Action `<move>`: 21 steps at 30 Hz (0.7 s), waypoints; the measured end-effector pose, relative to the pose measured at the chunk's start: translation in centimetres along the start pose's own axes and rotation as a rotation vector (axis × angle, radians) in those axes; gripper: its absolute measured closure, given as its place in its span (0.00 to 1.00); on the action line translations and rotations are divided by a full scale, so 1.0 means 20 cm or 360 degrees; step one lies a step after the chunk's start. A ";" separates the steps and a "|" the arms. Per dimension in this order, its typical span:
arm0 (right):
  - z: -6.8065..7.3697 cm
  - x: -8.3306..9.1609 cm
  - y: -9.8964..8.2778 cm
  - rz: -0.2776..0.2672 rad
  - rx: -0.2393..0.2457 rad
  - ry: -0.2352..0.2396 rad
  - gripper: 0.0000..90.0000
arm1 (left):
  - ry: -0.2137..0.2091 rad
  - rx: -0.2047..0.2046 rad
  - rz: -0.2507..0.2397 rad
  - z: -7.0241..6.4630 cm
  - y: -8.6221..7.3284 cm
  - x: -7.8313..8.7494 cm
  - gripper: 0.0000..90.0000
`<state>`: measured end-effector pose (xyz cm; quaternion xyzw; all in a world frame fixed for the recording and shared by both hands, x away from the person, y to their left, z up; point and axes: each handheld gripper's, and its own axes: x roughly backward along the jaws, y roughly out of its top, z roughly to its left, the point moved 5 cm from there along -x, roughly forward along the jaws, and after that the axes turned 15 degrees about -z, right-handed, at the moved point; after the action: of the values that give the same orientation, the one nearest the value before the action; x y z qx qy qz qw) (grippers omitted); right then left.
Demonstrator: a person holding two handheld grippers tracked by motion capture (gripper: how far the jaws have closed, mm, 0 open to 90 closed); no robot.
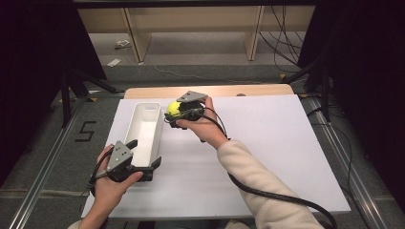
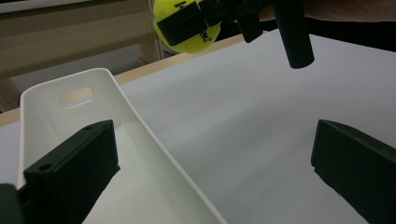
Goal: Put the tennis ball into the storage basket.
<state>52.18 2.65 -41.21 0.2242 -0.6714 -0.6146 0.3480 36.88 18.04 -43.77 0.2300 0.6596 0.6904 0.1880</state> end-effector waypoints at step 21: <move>0.07 -0.07 0.02 0.0001 0.0015 0.0037 0.30 | 0.0000 0.0002 0.0000 0.00 0.00 0.00 0.00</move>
<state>52.10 4.54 -41.06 0.2328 -0.6704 -0.6087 0.3548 36.87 18.09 -43.76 0.2300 0.6601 0.6900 0.1879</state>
